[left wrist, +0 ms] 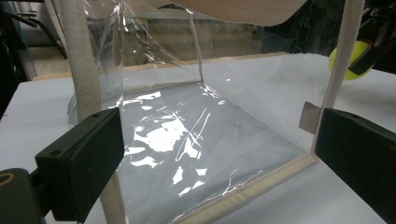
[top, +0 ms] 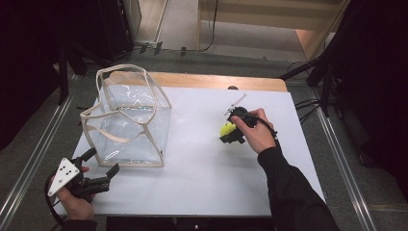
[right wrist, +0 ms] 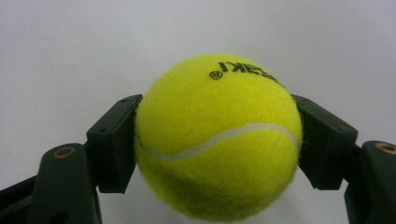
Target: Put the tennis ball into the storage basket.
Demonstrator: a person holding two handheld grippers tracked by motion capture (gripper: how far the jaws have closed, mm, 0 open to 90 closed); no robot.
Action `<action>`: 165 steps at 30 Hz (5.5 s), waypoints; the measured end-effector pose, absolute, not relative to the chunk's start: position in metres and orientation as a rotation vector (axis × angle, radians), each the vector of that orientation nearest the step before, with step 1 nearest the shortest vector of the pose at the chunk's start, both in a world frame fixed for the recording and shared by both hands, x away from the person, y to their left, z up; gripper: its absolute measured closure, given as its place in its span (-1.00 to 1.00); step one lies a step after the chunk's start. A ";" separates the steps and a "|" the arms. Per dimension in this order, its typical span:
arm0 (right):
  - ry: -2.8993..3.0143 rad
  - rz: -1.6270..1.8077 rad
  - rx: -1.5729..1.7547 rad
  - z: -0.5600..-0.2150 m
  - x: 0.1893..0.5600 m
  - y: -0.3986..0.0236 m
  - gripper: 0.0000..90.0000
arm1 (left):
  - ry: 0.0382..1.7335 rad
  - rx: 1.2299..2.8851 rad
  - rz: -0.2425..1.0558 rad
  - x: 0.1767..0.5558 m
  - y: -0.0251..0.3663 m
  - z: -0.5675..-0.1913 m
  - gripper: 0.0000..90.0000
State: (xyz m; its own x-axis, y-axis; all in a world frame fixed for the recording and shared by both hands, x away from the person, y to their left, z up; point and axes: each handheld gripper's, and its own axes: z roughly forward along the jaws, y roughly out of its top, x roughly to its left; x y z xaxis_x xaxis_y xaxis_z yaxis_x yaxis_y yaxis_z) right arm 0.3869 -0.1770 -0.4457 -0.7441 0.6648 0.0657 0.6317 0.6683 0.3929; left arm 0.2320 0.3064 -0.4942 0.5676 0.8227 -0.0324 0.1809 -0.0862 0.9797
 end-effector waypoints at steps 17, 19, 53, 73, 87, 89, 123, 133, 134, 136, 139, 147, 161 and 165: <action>2.836 0.635 0.997 -0.440 0.392 -0.141 -0.48 | 0.868 1.592 0.658 0.232 0.307 -0.494 -0.97; 2.841 0.639 0.979 -0.439 0.392 -0.135 -0.48 | 0.870 1.589 0.657 0.232 0.307 -0.494 -0.97; 2.897 0.680 0.799 -0.420 0.391 -0.076 -0.48 | 0.864 1.599 0.660 0.233 0.306 -0.494 -0.97; 2.921 0.714 0.707 -0.396 0.387 -0.050 -0.48 | 0.863 1.594 0.657 0.233 0.306 -0.494 -0.97; 2.943 0.717 0.644 -0.369 0.383 -0.039 -0.48 | 0.860 1.594 0.655 0.233 0.306 -0.494 -0.97; 2.941 0.725 0.648 -0.368 0.383 -0.038 -0.48 | 0.861 1.598 0.654 0.233 0.306 -0.494 -0.97; 2.965 0.738 0.545 -0.306 0.380 -0.021 -0.48 | 0.859 1.597 0.653 0.233 0.306 -0.494 -0.97; 2.976 0.746 0.519 -0.286 0.379 -0.013 -0.48 | 0.858 1.598 0.652 0.233 0.305 -0.494 -0.97; 2.975 0.752 0.512 -0.284 0.380 -0.012 -0.48 | 0.858 1.598 0.652 0.233 0.305 -0.494 -0.97; 2.977 0.753 0.509 -0.280 0.380 -0.011 -0.48 | 0.857 1.597 0.652 0.234 0.306 -0.494 -0.97; 2.970 0.766 0.501 -0.274 0.379 -0.009 -0.48 | 0.856 1.597 0.651 0.234 0.305 -0.494 -0.97; 2.959 0.774 0.479 -0.262 0.381 -0.002 -0.48 | 0.856 1.598 0.651 0.234 0.305 -0.494 -0.97; 2.952 0.782 0.458 -0.260 0.386 0.016 -0.48 | 0.855 1.600 0.649 0.234 0.305 -0.494 -0.97; 2.955 0.794 0.462 -0.261 0.388 0.021 -0.48 | 0.855 1.601 0.649 0.234 0.305 -0.494 -0.97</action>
